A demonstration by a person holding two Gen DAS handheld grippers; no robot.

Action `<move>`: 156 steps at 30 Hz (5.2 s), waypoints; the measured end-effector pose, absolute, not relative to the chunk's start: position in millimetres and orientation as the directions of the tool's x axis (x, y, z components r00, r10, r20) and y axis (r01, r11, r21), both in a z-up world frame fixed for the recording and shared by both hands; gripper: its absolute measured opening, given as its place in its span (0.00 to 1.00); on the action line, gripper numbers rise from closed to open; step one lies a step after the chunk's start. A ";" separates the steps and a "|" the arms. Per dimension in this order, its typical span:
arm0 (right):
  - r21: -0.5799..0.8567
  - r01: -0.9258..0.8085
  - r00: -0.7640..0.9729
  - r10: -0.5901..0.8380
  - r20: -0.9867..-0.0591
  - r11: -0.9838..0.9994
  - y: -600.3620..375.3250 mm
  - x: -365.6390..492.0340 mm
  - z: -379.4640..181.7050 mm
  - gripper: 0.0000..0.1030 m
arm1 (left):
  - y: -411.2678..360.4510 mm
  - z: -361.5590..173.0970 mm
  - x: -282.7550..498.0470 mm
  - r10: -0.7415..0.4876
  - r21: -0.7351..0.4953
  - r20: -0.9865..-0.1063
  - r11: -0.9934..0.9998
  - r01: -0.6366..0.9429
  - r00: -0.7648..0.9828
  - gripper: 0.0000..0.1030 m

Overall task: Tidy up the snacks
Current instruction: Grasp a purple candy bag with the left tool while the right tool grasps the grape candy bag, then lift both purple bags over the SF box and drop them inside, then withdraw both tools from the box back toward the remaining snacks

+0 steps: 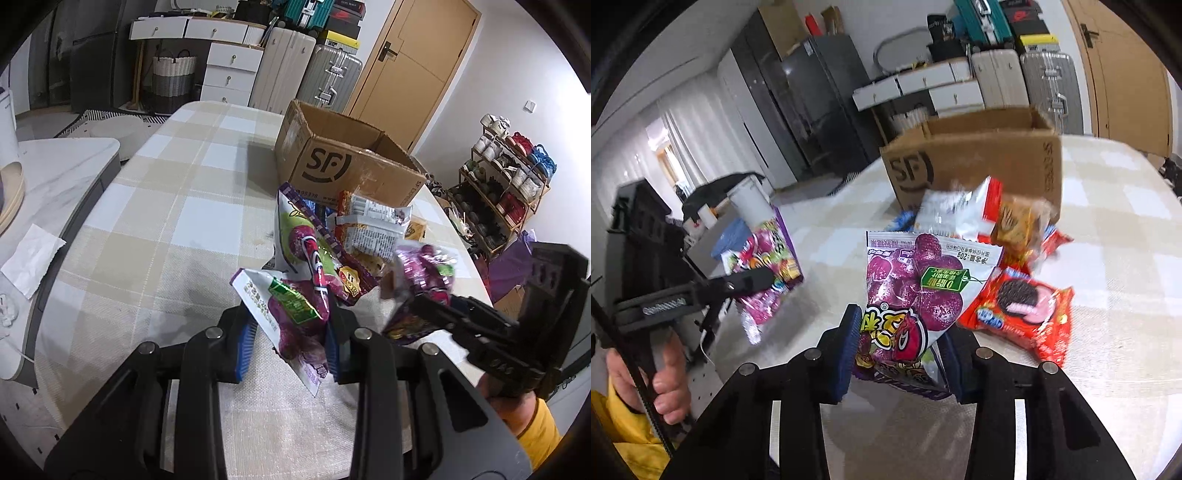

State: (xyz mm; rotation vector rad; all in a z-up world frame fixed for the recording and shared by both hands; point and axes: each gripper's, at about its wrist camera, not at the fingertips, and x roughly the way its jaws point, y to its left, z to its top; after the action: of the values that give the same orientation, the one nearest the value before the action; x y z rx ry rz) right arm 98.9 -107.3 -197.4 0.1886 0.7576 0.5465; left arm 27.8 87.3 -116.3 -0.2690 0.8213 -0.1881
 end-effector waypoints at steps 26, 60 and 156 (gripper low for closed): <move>0.261 -0.466 0.807 0.527 -0.267 0.845 -167.3 23.1 -22.8 0.40 | 54.4 19.2 -11.8 -0.329 -0.268 -0.490 0.938 0.219 0.807 0.27; 0.232 -0.425 0.771 0.484 -0.414 0.875 -137.5 279.0 18.8 0.40 | 18.6 46.8 274.3 -0.328 -0.297 -0.586 0.938 0.180 0.741 0.28; 0.083 -0.407 0.871 0.414 -0.263 0.910 -136.2 86.2 66.9 0.98 | 12.2 134.5 7.2 -0.138 -0.086 -0.417 0.990 0.112 0.898 0.85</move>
State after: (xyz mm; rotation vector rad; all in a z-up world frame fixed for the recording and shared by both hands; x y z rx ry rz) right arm 86.2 -136.2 66.9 0.0248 0.2801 0.4293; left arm 7.2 12.2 134.5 -0.0605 0.4364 -0.1293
